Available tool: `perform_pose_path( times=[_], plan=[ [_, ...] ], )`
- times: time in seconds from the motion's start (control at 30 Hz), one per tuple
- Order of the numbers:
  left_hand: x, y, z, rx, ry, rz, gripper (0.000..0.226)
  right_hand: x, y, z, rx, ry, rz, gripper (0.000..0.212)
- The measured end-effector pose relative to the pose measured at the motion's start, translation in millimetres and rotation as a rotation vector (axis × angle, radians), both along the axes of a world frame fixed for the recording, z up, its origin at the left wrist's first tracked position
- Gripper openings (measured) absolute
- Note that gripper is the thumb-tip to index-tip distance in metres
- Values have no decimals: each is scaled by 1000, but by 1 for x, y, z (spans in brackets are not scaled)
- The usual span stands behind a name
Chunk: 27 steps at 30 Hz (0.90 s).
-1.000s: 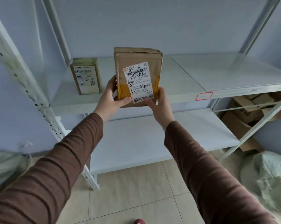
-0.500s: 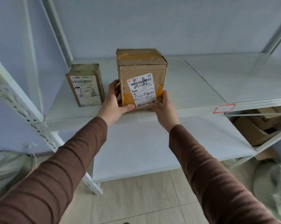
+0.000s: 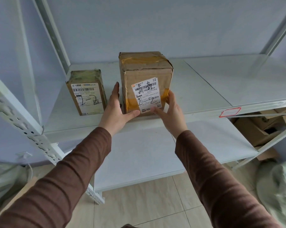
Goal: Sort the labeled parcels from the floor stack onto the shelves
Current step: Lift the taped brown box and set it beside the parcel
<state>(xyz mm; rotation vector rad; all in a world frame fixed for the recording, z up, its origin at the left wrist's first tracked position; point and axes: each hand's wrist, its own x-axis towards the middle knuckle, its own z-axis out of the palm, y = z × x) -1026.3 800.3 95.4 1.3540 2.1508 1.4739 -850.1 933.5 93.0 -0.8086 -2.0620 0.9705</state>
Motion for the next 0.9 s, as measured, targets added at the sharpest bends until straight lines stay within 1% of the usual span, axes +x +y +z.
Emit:
perform_pose_path(
  times=[0.13,0.17,0.23,0.53,0.77,0.83,0.9],
  plan=[
    [5,3,8,9,-2,-17,115,-5,0,9,2,-8,2,45],
    [5,4,10,12,-7,-17,112,-7,1,10,-1,-7,-2,40],
    [4,7,12,11,-8,-11,107,-11,4,13,-6,-13,-7,37],
    [-10,22,20,-30,26,11,104,-32,15,22,-30,-81,-25,37],
    [-13,24,21,-47,9,23,105,-35,18,21,-31,-104,-37,37],
    [-11,22,20,-47,11,43,108,-34,18,18,-29,-98,-44,45],
    [-5,18,18,-48,27,77,115,-31,15,16,-17,-91,-51,61]
  ],
)
